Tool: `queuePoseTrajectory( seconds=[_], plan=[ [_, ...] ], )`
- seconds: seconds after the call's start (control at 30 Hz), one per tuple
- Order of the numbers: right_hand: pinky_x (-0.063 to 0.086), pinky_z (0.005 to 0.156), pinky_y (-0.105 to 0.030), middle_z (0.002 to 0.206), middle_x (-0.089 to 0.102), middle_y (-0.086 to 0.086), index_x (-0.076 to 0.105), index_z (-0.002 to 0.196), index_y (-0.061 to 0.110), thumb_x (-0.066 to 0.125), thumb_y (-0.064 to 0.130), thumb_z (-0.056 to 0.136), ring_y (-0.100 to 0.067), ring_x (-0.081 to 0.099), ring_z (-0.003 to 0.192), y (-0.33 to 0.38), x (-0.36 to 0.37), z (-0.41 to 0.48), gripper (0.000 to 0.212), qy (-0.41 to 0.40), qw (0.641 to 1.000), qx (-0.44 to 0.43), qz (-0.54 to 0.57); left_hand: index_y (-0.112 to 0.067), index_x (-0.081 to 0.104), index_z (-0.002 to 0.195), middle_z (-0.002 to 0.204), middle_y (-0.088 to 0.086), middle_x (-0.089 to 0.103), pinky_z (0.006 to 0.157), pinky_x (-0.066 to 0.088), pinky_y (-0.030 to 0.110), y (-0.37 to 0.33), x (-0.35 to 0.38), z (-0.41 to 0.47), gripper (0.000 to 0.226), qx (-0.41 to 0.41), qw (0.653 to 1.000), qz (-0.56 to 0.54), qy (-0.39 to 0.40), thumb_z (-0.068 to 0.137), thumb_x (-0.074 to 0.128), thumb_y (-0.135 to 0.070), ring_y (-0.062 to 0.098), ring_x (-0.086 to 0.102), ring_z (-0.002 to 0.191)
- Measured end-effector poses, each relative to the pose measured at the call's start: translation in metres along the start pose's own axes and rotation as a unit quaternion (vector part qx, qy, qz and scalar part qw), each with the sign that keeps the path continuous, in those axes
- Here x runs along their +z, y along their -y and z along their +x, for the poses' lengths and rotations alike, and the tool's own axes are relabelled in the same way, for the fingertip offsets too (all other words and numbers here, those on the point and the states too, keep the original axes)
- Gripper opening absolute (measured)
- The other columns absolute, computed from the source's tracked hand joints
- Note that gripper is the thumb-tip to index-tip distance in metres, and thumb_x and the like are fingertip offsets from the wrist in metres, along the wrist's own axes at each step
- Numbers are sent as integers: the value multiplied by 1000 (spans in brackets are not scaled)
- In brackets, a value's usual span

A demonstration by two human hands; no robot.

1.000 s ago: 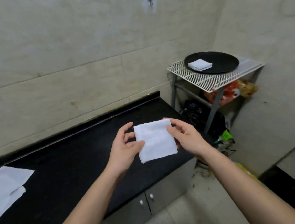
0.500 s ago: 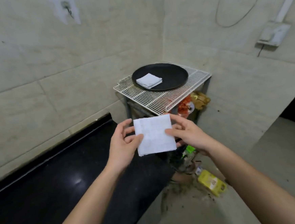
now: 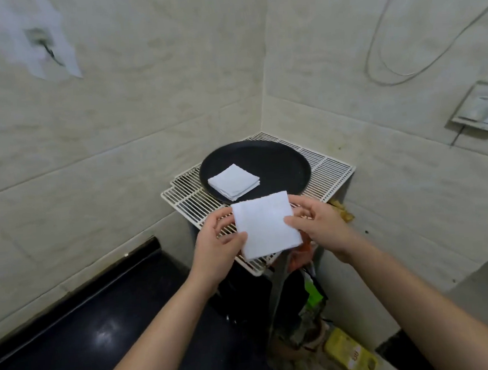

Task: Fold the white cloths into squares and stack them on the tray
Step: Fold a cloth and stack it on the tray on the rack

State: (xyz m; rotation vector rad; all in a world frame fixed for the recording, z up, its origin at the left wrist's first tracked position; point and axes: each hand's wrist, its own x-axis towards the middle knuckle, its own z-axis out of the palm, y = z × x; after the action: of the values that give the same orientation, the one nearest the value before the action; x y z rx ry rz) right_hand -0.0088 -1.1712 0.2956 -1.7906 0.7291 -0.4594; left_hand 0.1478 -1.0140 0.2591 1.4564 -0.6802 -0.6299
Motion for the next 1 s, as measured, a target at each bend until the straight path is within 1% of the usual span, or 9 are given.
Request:
queuePoseTrajectory(
  seconds=[0.07, 0.17, 0.3, 0.43, 0.5, 0.6, 0.8, 0.93, 1.0],
  plan=[
    [58, 77, -22, 95, 76, 5, 61, 127, 31, 63, 9, 94, -4, 71, 90, -6, -6, 26, 39, 13, 1000, 1, -13, -19, 56, 120, 121, -2, 65, 85, 59, 40, 3, 7, 16, 45, -19, 1000, 1, -24, 85, 67, 6, 18, 72, 96],
    [58, 87, -33, 105, 75, 6, 60, 133, 29, 62, 14, 96, -8, 70, 99, -17, -16, 74, 40, 46, 999, 4, -9, -17, 61, 111, 113, -2, 67, 77, 60, 30, 4, 17, 47, 34, -39, 997, -11, -63, 85, 67, 5, 11, 72, 89],
    [57, 78, -22, 109, 73, 10, 63, 125, 33, 61, 16, 97, -5, 69, 99, -23, -24, 147, 33, 98, 995, 26, 22, -15, 65, 105, 108, 3, 71, 81, 58, 31, 10, 27, 99, 25, -77, 985, -22, -153, 85, 71, -1, 15, 71, 94],
    [55, 98, -39, 120, 70, 4, 60, 134, 21, 64, 16, 93, -11, 67, 108, -31, -24, 231, 42, 155, 987, 37, 15, -9, 63, 107, 108, 12, 70, 77, 58, 30, 15, 37, 154, 23, -117, 964, -48, -233, 87, 68, 0, 25, 70, 97],
    [51, 103, -43, 126, 67, 0, 54, 140, 15, 63, 11, 92, -14, 65, 112, -33, -21, 264, 48, 180, 982, 44, 18, -8, 64, 107, 108, 13, 70, 85, 58, 37, 18, 39, 177, 23, -128, 953, -38, -272, 87, 68, 0, 28, 69, 100],
    [51, 103, -39, 125, 67, 0, 52, 141, 14, 62, 7, 92, -11, 64, 111, -34, -13, 298, 51, 216, 975, 44, 18, -8, 64, 104, 109, 16, 69, 92, 56, 43, 21, 38, 196, 21, -134, 939, -33, -315, 86, 69, 2, 32, 68, 102],
    [50, 104, -39, 130, 65, -4, 50, 143, 13, 64, 9, 91, -14, 63, 114, -56, -1, 327, 55, 261, 964, 42, -7, -7, 65, 107, 110, 12, 70, 90, 56, 39, 39, 41, 203, 28, -152, 927, 20, -344, 82, 72, 2, 27, 69, 100],
    [53, 98, -35, 124, 67, 1, 56, 137, 18, 66, 8, 89, -10, 64, 110, -61, -2, 334, 50, 251, 967, 31, -6, -7, 66, 107, 103, 5, 70, 65, 52, 18, 43, 42, 205, 26, -143, 919, 58, -361, 84, 71, 1, 18, 67, 85],
    [55, 91, -28, 119, 67, 4, 59, 134, 20, 65, 6, 89, -8, 64, 107, -64, -3, 333, 48, 253, 967, 24, -4, -7, 66, 109, 104, 6, 69, 66, 51, 15, 44, 43, 206, 26, -142, 920, 74, -358, 85, 70, 1, 16, 66, 87]
  ],
)
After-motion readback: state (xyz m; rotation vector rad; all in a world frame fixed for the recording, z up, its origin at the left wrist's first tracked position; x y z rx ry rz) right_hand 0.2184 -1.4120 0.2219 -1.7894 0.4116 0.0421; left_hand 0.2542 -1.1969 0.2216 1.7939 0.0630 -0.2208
